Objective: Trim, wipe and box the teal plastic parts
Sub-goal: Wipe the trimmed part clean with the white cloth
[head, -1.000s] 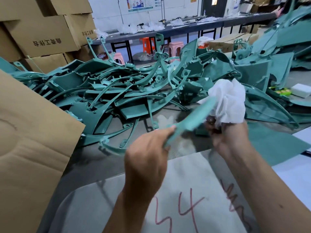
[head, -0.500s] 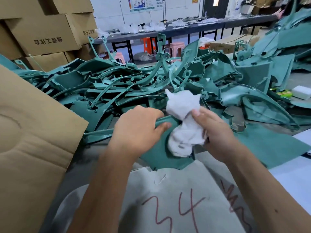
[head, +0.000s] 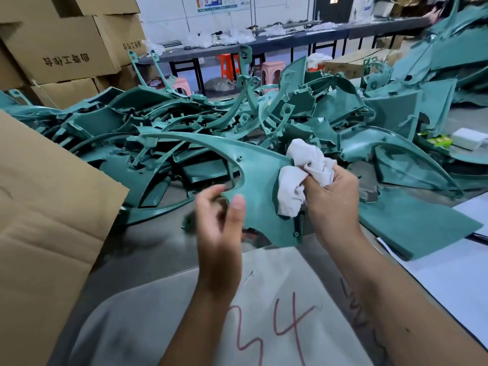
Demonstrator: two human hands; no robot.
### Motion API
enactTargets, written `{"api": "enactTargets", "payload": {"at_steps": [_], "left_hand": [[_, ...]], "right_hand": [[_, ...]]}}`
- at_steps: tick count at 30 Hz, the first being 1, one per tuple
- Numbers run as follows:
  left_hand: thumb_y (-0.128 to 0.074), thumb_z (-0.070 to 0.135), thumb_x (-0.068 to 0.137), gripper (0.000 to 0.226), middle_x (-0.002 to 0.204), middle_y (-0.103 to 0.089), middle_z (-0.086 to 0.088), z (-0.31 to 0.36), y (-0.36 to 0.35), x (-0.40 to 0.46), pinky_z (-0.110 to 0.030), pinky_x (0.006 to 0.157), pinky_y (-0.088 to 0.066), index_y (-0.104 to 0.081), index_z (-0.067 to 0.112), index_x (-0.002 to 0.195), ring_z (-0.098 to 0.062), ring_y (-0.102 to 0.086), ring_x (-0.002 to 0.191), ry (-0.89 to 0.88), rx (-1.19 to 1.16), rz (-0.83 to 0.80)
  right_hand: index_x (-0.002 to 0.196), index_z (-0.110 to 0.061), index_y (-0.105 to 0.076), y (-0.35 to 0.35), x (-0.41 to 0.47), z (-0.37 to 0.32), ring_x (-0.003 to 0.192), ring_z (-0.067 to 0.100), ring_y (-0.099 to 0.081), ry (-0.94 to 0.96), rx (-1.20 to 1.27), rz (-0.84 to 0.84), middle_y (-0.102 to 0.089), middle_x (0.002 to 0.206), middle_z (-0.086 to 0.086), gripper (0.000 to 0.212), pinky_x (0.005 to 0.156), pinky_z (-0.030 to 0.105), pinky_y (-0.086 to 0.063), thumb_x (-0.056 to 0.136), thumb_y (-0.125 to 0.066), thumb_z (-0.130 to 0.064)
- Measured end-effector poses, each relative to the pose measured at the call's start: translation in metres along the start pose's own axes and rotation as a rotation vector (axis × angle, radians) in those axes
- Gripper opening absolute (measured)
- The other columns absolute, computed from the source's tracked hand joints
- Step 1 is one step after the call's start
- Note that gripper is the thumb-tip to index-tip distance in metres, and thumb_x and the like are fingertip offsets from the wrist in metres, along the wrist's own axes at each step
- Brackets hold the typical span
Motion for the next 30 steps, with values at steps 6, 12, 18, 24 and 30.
{"api": "enactTargets", "payload": {"at_steps": [6, 12, 18, 24, 30], "left_hand": [[-0.077, 0.014, 0.087, 0.029, 0.106, -0.076, -0.005, 0.012, -0.022, -0.004, -0.055, 0.077, -0.062, -0.07, 0.029, 0.111, -0.031, -0.075, 0.099, -0.146, -0.008, -0.149], [-0.078, 0.011, 0.087, 0.032, 0.103, -0.076, 0.003, 0.033, 0.002, -0.003, -0.053, 0.074, -0.063, -0.069, 0.035, 0.105, -0.027, -0.075, 0.096, -0.292, 0.057, 0.044], [-0.08, 0.012, 0.086, 0.032, 0.099, -0.074, 0.023, 0.054, 0.004, -0.015, -0.018, 0.075, -0.056, -0.065, 0.037, 0.1, -0.005, -0.074, 0.092, -0.459, 0.229, 0.131], [-0.08, 0.017, 0.084, 0.031, 0.097, -0.074, 0.024, 0.058, 0.004, -0.016, -0.019, 0.072, -0.058, -0.064, 0.039, 0.098, -0.004, -0.073, 0.088, -0.459, 0.218, 0.158], [-0.075, 0.024, 0.085, 0.026, 0.102, -0.075, 0.016, 0.055, 0.007, -0.003, -0.023, 0.077, -0.058, -0.066, 0.037, 0.106, -0.011, -0.074, 0.095, -0.397, 0.211, 0.041]], "right_hand": [[0.072, -0.02, -0.062, -0.009, -0.011, 0.0, 0.065, 0.009, -0.049, -0.026, 0.105, -0.021, -0.06, 0.07, -0.006, 0.031, 0.06, 0.024, -0.042, 0.098, -0.065, -0.002], [0.067, -0.011, -0.059, -0.035, -0.026, 0.001, 0.064, 0.014, -0.045, -0.084, 0.017, -0.19, -0.054, 0.066, 0.001, 0.033, 0.061, 0.029, -0.039, 0.099, -0.059, -0.004], [0.079, 0.0, -0.062, -0.044, -0.038, 0.006, 0.069, 0.024, -0.058, -0.283, 0.236, -0.243, -0.062, 0.076, 0.015, 0.031, 0.067, 0.035, -0.049, 0.102, -0.062, -0.021], [0.109, -0.004, -0.07, -0.055, -0.053, 0.007, 0.079, 0.023, -0.072, -0.505, 0.628, -0.197, -0.073, 0.099, 0.02, 0.02, 0.066, 0.033, -0.063, 0.104, -0.06, -0.02], [0.135, 0.002, -0.061, -0.053, -0.057, 0.019, 0.104, 0.035, -0.073, -0.627, 0.764, -0.065, -0.07, 0.126, 0.026, 0.034, 0.08, 0.046, -0.066, 0.102, -0.059, -0.005]]}}
Point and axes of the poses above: each hand's wrist, its own x-axis towards the middle knuckle, its own y-axis out of the back of the hand, z = x × y, the point moved 8 cm from there along x, towards the middle knuckle
